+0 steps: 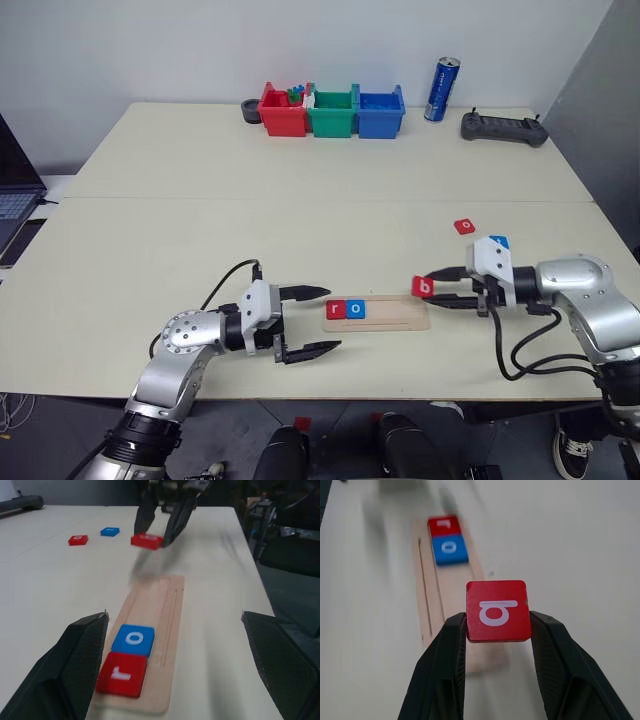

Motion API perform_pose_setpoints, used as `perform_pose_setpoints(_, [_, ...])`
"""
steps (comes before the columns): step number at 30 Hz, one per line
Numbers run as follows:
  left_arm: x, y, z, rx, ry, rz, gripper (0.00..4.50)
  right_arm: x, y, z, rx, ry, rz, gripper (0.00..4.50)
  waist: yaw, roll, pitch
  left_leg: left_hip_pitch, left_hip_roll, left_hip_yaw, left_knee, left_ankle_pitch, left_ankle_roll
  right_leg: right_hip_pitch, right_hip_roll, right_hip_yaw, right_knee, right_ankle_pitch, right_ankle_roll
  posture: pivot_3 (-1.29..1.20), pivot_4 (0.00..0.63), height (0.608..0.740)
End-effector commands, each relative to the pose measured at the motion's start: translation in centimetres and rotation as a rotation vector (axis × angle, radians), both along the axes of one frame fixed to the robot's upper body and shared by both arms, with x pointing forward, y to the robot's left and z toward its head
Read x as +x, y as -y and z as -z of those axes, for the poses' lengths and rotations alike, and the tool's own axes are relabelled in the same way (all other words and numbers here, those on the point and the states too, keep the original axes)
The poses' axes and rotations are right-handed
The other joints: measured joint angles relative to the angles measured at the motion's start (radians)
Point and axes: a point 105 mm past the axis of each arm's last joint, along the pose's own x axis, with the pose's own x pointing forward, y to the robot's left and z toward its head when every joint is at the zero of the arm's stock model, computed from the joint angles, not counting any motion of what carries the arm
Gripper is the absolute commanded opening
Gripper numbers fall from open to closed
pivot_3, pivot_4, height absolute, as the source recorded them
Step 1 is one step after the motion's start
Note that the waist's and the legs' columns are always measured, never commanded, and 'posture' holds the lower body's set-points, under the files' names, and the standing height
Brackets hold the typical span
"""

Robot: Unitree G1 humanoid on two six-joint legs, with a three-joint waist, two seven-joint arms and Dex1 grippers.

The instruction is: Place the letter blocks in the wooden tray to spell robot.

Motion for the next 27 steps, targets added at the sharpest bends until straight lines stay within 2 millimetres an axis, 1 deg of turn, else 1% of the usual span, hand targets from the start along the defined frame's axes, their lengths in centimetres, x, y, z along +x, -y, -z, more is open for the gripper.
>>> perform_pose_setpoints(1, [0.3, -0.8, -0.6, -0.019, 0.044, -0.061, 4.50, -0.2, -1.7, 0.2, 0.011, -0.004, -0.023, 1.46, 0.003, 0.000, 0.000, 0.000, 0.000, 0.000, 0.000, 0.000, 0.000, 0.000, 0.000, 0.000, 0.000, 0.000, 0.000, 0.00, 0.150, 0.740])
perform_pose_setpoints(3, [0.2, -0.8, -0.6, -0.023, 0.048, -0.072, 4.50, -0.2, -2.2, 0.5, 0.009, -0.009, -0.030, 1.46, 0.009, 0.000, 0.000, -0.001, 0.000, 0.000, 0.000, 0.000, 0.000, 0.000, -0.001, -0.001, -0.001, 0.000, 0.000, 0.00, 0.150, 0.740])
perform_pose_setpoints(5, [-0.3, -0.6, -0.6, -0.030, 0.046, -0.076, 4.50, -0.5, -3.1, 1.1, -0.004, -0.019, -0.064, 1.46, 0.012, 0.000, 0.000, -0.001, -0.001, 0.000, 0.000, 0.000, 0.000, -0.001, -0.001, -0.001, -0.001, 0.000, 0.000, 0.00, 0.150, 0.740])
perform_pose_setpoints(7, [-0.5, -0.3, -0.6, -0.034, 0.044, -0.077, 4.50, -0.7, -3.5, 1.4, -0.013, -0.026, -0.082, 1.46, 0.013, 0.000, 0.000, -0.001, -0.001, 0.000, 0.000, 0.000, 0.000, -0.001, -0.001, -0.001, -0.001, 0.000, 0.000, 0.00, 0.150, 0.740])
perform_pose_setpoints(14, [-0.7, 0.3, -1.1, -0.046, 0.045, -0.080, 4.50, -0.6, -3.8, 3.3, -0.075, -0.047, -0.114, 1.46, 0.013, 0.000, 0.000, -0.001, -0.001, 0.000, 0.000, 0.000, 0.000, -0.001, -0.001, -0.001, 0.000, 0.000, 0.000, 0.00, 0.150, 0.740])
perform_pose_setpoints(20, [-0.9, 0.6, -1.4, -0.048, 0.047, -0.070, 4.50, 0.2, -4.1, 3.5, -0.079, -0.032, -0.114, 1.46, 0.013, 0.000, 0.000, -0.001, -0.001, 0.000, 0.000, 0.000, 0.000, -0.001, -0.001, -0.001, 0.000, 0.000, 0.000, 0.00, 0.150, 0.740])
perform_pose_setpoints(27, [-1.1, 0.6, -1.5, -0.040, 0.045, -0.058, 4.50, 0.2, -4.6, 3.4, -0.076, -0.024, -0.129, 1.46, 0.013, 0.000, 0.000, -0.001, 0.000, 0.000, 0.000, 0.000, 0.000, -0.001, -0.001, -0.001, 0.000, 0.000, 0.000, 0.00, 0.150, 0.740])
